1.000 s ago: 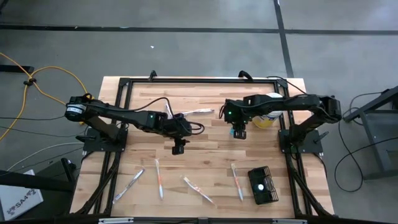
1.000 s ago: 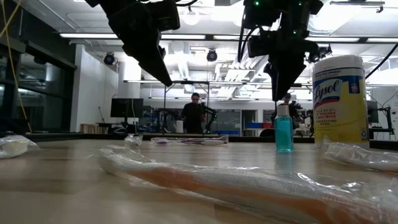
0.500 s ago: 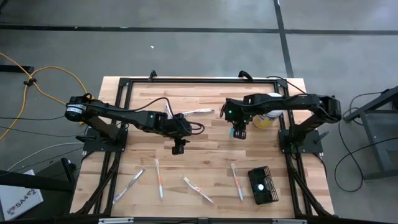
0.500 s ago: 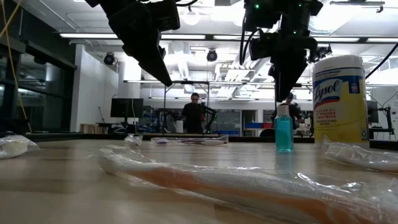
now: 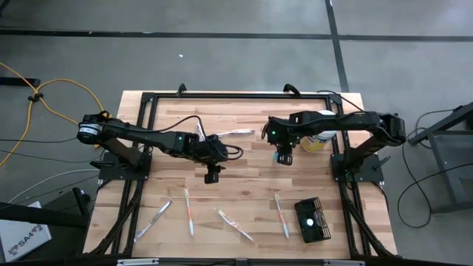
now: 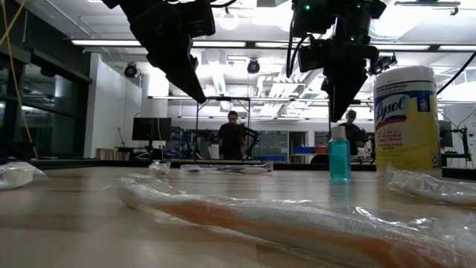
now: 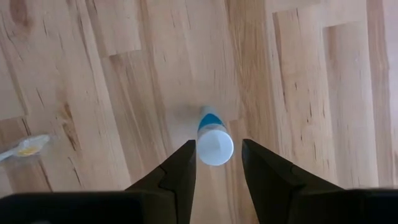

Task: Pick & Place toothbrushing station
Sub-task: Put the blue mouthwash into the mesh organizer

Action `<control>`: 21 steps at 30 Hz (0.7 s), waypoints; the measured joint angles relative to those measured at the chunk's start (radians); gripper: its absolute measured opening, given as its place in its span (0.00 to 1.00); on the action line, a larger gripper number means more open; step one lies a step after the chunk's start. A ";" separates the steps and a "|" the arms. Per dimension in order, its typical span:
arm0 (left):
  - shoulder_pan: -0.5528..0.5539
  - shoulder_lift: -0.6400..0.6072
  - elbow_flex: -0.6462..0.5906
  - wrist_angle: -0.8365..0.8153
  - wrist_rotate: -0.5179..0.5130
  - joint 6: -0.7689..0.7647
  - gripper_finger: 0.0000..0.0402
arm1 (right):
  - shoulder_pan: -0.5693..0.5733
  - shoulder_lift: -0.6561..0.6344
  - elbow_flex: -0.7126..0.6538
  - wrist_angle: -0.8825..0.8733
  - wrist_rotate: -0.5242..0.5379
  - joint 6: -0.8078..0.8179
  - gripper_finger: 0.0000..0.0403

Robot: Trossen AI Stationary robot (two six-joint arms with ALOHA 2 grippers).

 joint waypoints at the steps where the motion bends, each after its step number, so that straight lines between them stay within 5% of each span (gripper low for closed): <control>1: 0.000 0.000 0.000 0.000 0.000 0.000 0.46 | 0.000 0.000 0.000 0.000 0.000 -0.001 0.30; 21: 0.000 0.000 0.000 0.000 0.000 0.000 0.46 | 0.000 0.000 0.000 0.000 -0.003 -0.008 0.31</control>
